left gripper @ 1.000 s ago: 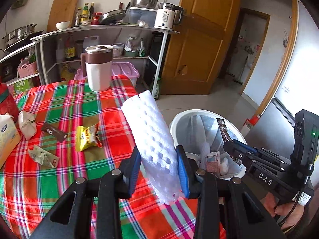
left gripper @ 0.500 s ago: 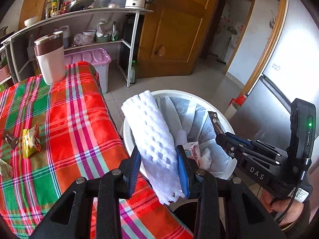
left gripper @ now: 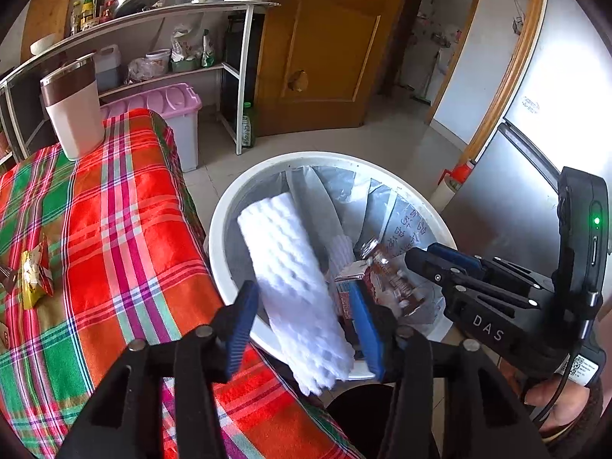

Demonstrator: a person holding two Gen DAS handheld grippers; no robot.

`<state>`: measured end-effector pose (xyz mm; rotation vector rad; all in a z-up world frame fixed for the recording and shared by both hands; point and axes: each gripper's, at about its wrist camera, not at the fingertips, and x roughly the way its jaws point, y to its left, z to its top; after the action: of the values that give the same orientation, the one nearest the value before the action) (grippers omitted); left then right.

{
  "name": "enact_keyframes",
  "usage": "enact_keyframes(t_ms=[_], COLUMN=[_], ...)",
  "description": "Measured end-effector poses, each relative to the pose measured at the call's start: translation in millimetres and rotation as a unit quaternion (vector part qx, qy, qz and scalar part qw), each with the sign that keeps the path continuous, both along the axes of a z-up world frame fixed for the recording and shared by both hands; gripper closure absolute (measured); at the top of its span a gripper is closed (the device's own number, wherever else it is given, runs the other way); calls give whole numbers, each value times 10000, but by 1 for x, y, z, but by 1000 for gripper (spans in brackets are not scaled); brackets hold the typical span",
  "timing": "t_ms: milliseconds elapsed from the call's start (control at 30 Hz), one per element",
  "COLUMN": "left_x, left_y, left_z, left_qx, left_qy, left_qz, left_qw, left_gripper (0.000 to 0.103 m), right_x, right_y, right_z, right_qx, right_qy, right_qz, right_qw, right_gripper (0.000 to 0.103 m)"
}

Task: Collect trash
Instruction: 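Open the left gripper to drop the foam sleeve while the right gripper drops the snack bar, then move both grippers back over the table toward the remaining wrappers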

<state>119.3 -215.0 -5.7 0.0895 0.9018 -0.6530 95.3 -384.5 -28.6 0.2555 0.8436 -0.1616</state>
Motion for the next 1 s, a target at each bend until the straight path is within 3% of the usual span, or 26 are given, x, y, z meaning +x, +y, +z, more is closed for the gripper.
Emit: enact_keyframes(t_ms=[533,1000], left_x=[-11,-14], left_y=[39,119], left_z=[15,16], left_qx=[-244,-448], left_qy=[-200,-185], left_qz=[263,1055], left_qw=[9992,9932], left_gripper=[40,39], right_x=[-9,-4], right_y=[19,72], right_z=[11,21], right_qx=[63,50], right_qy=[-182,-344], right_qz=[84,584], right_qw=[9998,9977], right_gripper=[68,68])
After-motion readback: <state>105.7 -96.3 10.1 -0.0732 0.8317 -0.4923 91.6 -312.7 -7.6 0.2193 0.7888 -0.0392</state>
